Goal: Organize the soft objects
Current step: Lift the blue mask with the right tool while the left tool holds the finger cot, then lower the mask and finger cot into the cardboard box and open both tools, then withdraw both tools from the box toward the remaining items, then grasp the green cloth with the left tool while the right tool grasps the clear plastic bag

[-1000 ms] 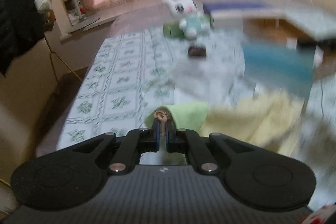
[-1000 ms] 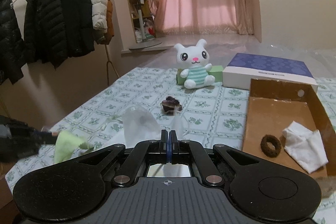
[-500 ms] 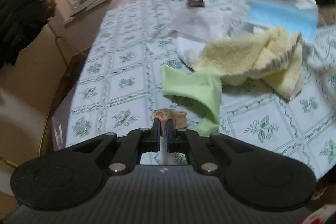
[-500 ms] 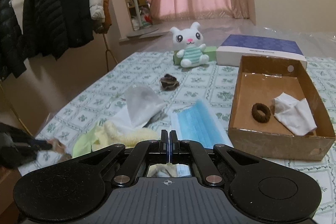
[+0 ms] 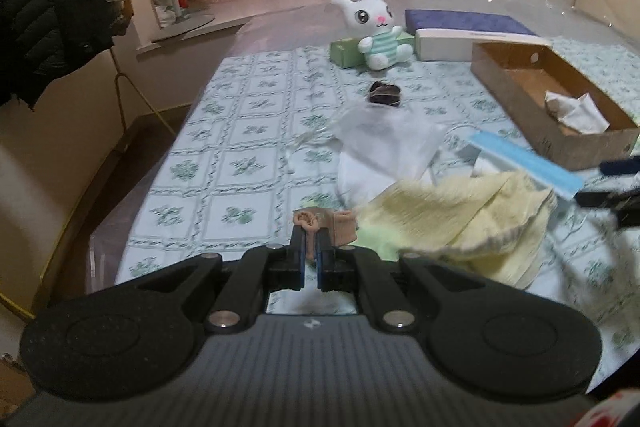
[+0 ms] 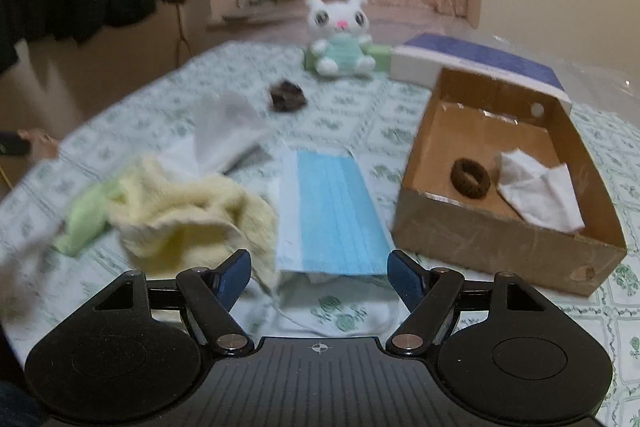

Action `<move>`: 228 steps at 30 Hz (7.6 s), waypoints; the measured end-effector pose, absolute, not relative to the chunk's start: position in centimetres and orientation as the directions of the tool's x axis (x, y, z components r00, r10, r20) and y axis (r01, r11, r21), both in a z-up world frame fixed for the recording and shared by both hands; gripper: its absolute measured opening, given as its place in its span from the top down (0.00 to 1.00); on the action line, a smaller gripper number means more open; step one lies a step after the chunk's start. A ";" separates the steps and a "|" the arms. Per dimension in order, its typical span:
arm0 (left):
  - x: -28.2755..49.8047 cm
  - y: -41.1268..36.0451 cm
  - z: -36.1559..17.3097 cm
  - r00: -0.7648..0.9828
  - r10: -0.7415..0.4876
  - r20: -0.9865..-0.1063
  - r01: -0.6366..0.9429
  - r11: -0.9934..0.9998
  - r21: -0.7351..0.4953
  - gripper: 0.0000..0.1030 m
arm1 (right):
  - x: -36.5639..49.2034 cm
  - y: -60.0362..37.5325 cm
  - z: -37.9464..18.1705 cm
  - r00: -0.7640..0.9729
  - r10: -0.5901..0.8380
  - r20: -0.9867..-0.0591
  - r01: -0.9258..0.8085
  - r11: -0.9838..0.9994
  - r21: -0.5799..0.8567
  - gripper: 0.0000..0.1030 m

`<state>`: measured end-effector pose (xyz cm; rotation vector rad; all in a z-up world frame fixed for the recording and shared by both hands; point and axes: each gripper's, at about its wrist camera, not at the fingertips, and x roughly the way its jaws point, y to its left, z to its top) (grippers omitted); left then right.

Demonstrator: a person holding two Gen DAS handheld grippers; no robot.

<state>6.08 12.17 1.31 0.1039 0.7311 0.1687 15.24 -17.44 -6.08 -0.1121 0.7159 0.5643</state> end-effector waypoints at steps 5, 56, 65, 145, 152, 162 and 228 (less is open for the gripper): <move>7.5 11.5 0.9 0.731 0.169 -0.662 -0.105 0.985 0.136 0.95 | 17.5 -18.0 -7.2 0.594 0.472 -0.651 -0.490 0.854 0.172 0.27; 28.2 -5.8 4.6 0.758 -0.256 -0.600 0.244 0.964 -0.103 0.95 | 28.3 -31.4 1.9 0.681 0.500 -0.534 -0.284 0.853 0.437 0.98; 37.4 -11.0 0.2 0.679 -0.288 -0.675 0.273 0.953 -0.132 0.95 | 35.1 -32.4 -2.1 0.628 0.481 -0.612 -0.227 0.865 0.447 0.98; 8.0 12.5 7.6 0.767 0.130 -0.629 -0.198 0.979 -0.039 0.53 | 14.7 -25.0 2.5 0.639 0.551 -0.537 -0.307 0.822 0.479 0.40; 6.0 14.9 4.7 0.718 0.163 -0.676 -0.262 0.964 -0.046 0.53 | 14.3 -22.9 0.7 0.593 0.556 -0.582 -0.328 0.827 0.456 0.40; 6.3 13.1 -0.2 0.657 0.124 -0.744 -0.196 0.980 -0.010 0.53 | 14.0 -21.3 -1.7 0.564 0.523 -0.639 -0.341 0.852 0.397 0.40; 17.5 19.6 -3.8 0.702 0.162 -0.694 -0.246 0.969 -0.023 0.96 | 29.4 -3.7 -5.9 0.460 0.641 -0.614 -0.691 0.693 0.206 0.29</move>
